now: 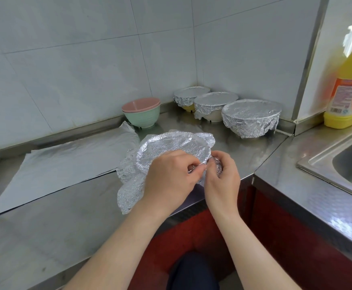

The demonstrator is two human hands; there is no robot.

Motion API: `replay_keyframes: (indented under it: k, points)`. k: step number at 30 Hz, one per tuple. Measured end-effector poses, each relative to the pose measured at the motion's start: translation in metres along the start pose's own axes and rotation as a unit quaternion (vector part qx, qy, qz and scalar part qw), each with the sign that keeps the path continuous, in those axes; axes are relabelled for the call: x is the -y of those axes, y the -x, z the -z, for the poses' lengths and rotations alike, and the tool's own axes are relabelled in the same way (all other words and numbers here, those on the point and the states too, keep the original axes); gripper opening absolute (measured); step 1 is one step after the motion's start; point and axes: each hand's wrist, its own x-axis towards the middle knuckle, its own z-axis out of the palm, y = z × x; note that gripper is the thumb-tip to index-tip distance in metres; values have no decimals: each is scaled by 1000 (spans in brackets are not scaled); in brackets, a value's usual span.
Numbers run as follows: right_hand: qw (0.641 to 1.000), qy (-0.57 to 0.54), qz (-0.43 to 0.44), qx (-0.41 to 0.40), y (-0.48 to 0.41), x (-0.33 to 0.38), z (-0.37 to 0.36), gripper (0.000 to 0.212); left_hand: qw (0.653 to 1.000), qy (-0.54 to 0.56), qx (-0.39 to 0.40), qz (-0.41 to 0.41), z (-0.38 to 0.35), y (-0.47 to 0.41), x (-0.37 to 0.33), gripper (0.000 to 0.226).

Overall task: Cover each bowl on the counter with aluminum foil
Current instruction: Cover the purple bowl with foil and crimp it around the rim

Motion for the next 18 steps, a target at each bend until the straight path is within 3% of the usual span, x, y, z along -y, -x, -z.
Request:
replay_keyframes:
  k: [4, 14, 18]
  points:
    - [1000, 0, 11, -21, 1, -2, -5, 16, 1000, -9, 4, 16, -2, -1, -3, 21]
    - [988, -123, -85, 31, 19, -9, -20, 49, 999, -33, -7, 25, -6, -3, -8, 20]
    - [982, -146, -112, 39, 19, -4, -21, 50, 999, -37, 8, 30, -6, -5, -8, 23]
